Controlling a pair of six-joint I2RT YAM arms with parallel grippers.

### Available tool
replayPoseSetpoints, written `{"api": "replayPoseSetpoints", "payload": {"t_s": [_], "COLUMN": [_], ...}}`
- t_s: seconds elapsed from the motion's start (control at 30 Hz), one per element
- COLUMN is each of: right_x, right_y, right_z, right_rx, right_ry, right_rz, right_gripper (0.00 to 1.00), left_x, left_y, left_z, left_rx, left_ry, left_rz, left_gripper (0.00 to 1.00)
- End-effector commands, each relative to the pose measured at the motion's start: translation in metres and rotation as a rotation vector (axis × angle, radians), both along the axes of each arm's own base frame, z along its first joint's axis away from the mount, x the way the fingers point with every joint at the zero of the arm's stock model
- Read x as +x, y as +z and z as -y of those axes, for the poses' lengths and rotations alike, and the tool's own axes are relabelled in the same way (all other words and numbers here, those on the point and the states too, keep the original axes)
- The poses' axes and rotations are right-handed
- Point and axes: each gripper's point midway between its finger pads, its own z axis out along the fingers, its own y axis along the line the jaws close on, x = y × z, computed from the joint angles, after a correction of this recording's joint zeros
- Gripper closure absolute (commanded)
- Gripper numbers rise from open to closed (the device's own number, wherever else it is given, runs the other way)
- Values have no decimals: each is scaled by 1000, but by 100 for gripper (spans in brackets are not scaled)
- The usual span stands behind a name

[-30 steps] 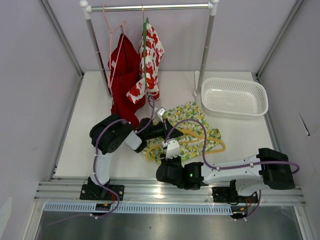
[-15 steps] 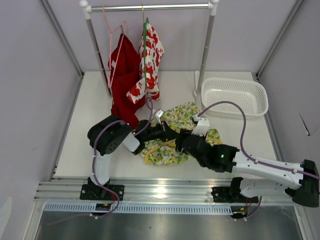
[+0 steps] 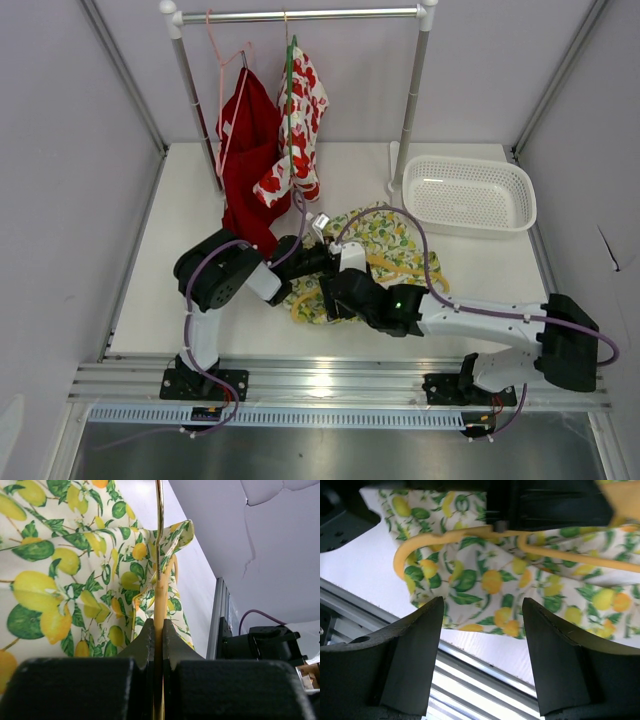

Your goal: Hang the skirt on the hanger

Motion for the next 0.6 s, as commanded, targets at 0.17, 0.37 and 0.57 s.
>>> {"api": "replayPoseSetpoints", "payload": {"t_s": [0.17, 0.37, 0.57], "right_x": [13, 32, 23], "right_y": [-21, -27, -21], "right_z": [-38, -33, -16], "right_rx": [-47, -112, -144], "right_ry": [35, -54, -123], "right_rz": [87, 142, 186], "right_gripper": [26, 25, 77], "left_x": [19, 20, 29], "left_y": [81, 79, 79], "left_z": [5, 6, 4], "left_rx": [-192, -184, -178], "left_ry": [22, 25, 67], "left_rz": [334, 333, 343], "left_gripper": [100, 100, 100]}}
